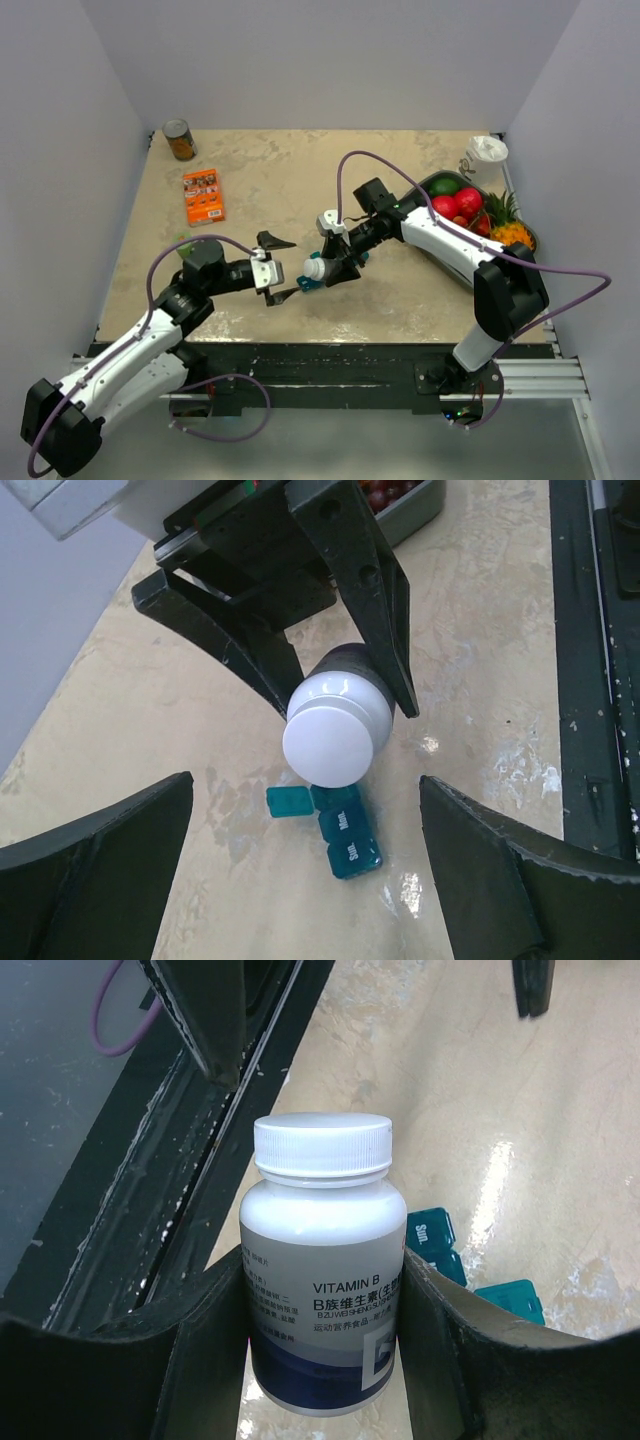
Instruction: Sort the pills into containers
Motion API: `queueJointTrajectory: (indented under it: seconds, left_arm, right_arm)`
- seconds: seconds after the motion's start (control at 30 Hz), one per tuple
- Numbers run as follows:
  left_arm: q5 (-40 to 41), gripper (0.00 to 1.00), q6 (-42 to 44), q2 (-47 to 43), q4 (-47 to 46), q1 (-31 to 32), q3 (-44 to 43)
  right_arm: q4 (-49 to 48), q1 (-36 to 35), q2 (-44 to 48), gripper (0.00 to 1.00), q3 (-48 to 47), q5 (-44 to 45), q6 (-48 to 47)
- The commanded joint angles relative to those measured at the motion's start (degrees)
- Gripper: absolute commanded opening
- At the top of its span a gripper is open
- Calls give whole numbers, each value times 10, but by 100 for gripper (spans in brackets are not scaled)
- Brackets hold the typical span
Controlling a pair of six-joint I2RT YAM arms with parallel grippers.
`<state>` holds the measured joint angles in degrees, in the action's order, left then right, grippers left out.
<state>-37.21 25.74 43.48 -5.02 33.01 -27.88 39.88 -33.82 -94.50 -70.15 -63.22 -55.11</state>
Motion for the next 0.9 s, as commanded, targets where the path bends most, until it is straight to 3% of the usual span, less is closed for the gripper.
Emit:
queueJointTrajectory:
  seconds: [0.0, 0.4, 0.5, 0.53, 0.6, 0.63, 0.7, 0.73, 0.87]
  left_arm:
    - [-46, 98, 8, 31, -69, 1, -24]
    - [-16, 83, -16, 99, -99, 37, -48]
    - [-15, 70, -23, 106, -96, 38, -49]
    - [-15, 59, -24, 107, -95, 39, -49]
    - [-14, 48, -31, 109, -89, 39, -50]
    - [-14, 36, -34, 109, -85, 39, -51]
    - [-14, 26, -43, 110, -69, 40, -53]
    - [-15, 17, -46, 110, -62, 40, -58]
    - [-5, 1, -129, 109, -24, 40, -76]
  right_arm:
    - [6, -1, 1, 0, -23, -30, -16]
    - [7, -1, 1, 0, -22, -31, -17]
    - [8, -1, 0, 0, -22, -31, -17]
    - [7, -1, 0, 0, -22, -31, -17]
    - [7, -1, -1, 0, -22, -31, -17]
    - [7, -1, 0, 0, -23, -31, -17]
    - [7, -1, 0, 0, -23, -30, -17]
    - [7, -2, 0, 0, -22, -30, -17]
    - [-3, -1, 1, 0, -21, -19, -1]
